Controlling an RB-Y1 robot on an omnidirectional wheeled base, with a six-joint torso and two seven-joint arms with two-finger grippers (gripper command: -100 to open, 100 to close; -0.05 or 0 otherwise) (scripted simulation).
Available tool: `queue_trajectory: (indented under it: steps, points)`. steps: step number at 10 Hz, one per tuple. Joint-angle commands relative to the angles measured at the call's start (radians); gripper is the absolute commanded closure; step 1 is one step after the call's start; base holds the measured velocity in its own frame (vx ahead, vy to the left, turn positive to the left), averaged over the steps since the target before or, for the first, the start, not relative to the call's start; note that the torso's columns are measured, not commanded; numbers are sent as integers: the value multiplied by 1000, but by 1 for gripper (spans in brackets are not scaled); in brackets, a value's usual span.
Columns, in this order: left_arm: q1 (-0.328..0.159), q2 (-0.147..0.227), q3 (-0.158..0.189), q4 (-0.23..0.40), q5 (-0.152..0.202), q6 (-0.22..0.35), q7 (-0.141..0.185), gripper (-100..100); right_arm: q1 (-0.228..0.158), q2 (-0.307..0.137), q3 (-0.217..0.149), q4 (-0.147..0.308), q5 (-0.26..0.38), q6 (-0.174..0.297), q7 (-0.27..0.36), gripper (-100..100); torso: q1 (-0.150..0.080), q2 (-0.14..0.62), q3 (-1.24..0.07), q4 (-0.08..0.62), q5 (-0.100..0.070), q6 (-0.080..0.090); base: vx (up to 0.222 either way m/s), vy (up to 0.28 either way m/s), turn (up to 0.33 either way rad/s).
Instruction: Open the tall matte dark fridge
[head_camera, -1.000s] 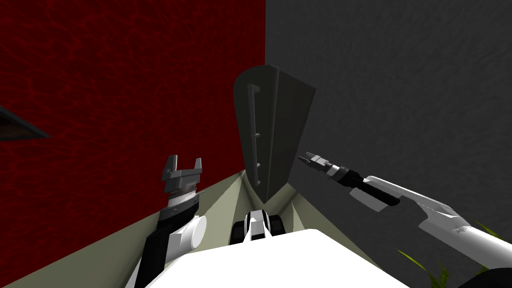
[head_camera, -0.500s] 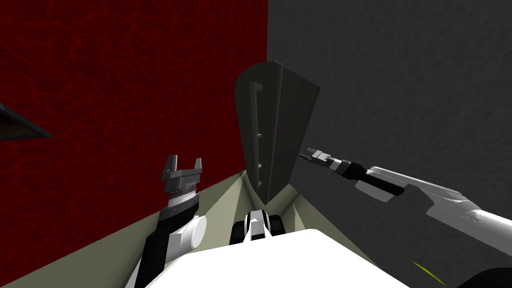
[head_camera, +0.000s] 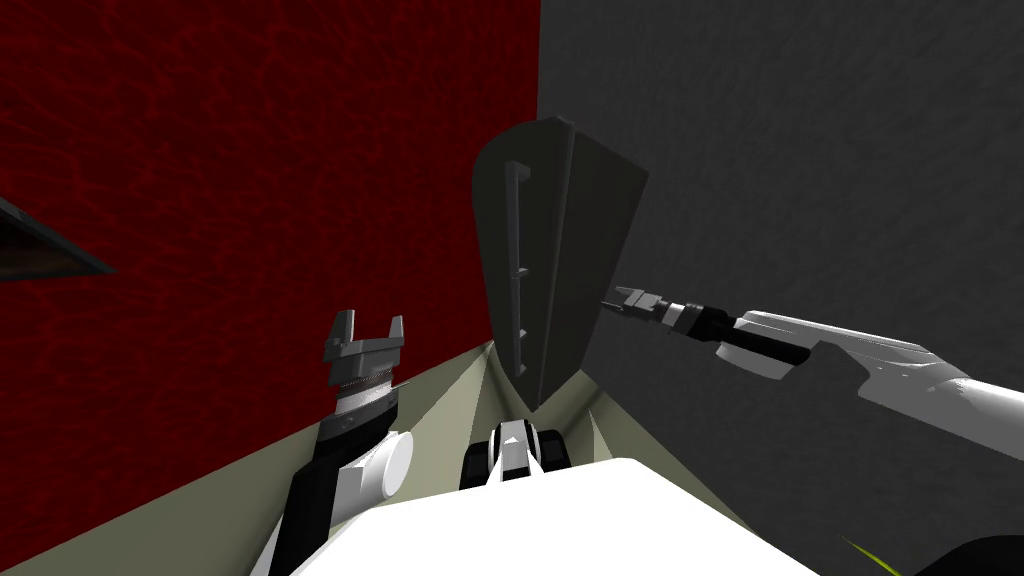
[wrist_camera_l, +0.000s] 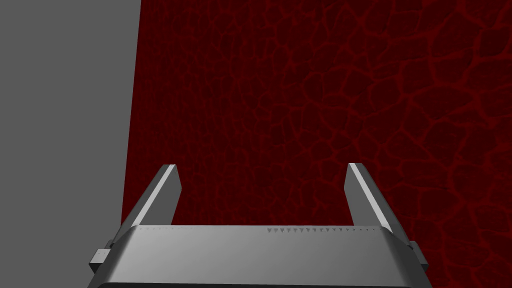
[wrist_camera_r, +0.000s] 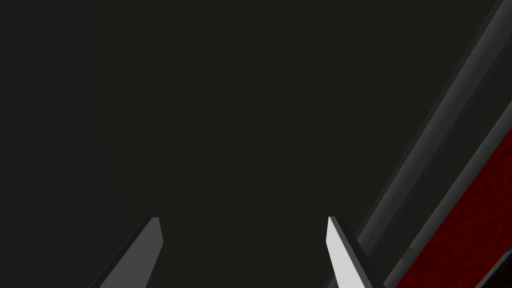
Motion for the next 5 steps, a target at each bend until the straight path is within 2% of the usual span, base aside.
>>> queue_trajectory:
  steps: [1, 2, 3, 5]
  points:
    - [0, 0, 0, 0, 0, 0, 0, 0, 2, -78, -25, 35, 3, -5, 25, -100, 0, 0, 0, 0, 0, 0, 23, 19, 25]
    - [0, 0, 0, 0, 0, 0, 0, 0, 2, -107, -25, 35, 3, -5, 25, -100, 0, -1, 0, 0, 0, 0, 11, 8, 1]
    - [0, 0, 0, 0, 0, 0, 0, 0, -1, -136, -48, 70, 6, -7, 48, -100, 0, 0, 0, 0, 0, 0, 12, 16, 37]
    - [0, 0, 0, 0, 0, 0, 0, 0, -1, -196, -48, 70, 6, -7, 48, -100, 0, 0, 0, 0, 0, 0, 9, 13, 9]
